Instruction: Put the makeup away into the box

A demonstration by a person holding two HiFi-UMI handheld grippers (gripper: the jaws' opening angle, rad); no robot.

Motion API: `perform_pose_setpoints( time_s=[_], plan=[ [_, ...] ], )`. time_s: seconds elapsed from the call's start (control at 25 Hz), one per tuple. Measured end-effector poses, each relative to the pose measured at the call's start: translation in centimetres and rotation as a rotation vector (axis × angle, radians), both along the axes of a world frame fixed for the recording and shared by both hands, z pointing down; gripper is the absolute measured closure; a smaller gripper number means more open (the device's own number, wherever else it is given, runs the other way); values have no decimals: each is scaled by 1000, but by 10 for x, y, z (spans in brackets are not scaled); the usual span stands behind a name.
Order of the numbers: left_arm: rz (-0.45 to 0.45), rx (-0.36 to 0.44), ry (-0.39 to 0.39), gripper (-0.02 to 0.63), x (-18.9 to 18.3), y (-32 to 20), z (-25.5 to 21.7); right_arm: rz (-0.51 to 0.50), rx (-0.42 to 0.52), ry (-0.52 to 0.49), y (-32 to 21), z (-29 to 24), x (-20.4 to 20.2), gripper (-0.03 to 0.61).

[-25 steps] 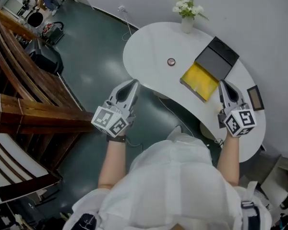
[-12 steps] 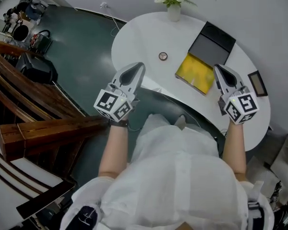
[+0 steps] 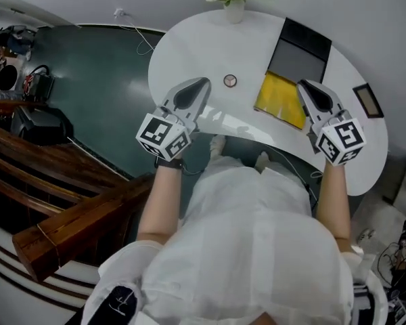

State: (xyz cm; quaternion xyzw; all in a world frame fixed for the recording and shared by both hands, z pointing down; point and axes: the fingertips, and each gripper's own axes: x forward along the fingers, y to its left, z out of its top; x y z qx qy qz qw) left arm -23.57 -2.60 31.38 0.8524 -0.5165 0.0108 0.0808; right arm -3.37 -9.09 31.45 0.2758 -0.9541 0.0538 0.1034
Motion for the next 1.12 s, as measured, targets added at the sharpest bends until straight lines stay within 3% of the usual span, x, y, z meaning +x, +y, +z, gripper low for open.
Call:
perform_pose_setpoints(
  time_s=[0.48,0.72,1.12],
  plan=[
    [186,-71,13,589,-50,-53,43,57,-82,76,-23,47,-91,537],
    [229,-102,28,589,-61,-65,63,33,-120,126,-28,71,-127,518],
    [271,-138,42,589,-71,-80,93,-58,-200,283,-29,130,-176,425]
  ],
)
